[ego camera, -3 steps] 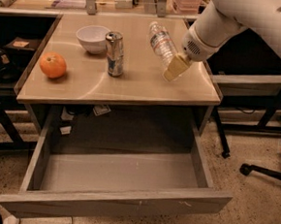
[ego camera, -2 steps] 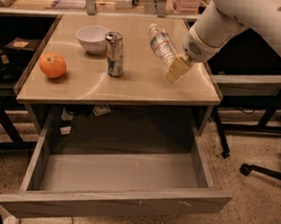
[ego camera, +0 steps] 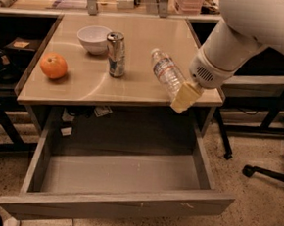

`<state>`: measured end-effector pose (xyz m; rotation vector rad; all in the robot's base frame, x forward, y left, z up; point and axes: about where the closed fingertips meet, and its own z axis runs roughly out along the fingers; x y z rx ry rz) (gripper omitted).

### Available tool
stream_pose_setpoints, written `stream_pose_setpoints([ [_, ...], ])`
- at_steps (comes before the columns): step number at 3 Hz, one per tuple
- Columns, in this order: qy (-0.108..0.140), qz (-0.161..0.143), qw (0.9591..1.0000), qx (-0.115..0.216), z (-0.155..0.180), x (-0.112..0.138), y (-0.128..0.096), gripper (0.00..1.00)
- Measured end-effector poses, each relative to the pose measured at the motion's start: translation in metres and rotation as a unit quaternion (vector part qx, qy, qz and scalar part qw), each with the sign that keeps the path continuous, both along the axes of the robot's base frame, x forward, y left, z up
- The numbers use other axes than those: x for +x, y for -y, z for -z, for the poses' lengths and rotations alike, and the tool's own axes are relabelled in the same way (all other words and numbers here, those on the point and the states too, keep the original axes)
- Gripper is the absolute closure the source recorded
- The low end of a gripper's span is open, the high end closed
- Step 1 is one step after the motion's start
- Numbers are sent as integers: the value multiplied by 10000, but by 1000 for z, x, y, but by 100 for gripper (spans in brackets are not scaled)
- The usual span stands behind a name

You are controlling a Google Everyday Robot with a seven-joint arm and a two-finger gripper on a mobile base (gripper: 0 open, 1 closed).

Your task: Place water bottle into top drawer

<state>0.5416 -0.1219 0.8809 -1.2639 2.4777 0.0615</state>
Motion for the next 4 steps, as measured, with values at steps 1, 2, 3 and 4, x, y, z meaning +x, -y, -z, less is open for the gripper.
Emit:
stream_pose_setpoints([
  [1,0,0,10000,0,0,0,0,100],
  [2,-32,-6,10000,-51,-2,-22,-5,100],
  [3,-110,167,9998,32,4,-57,-16,100],
  [4,-254,298,9991,188,21,-93,-34,100],
])
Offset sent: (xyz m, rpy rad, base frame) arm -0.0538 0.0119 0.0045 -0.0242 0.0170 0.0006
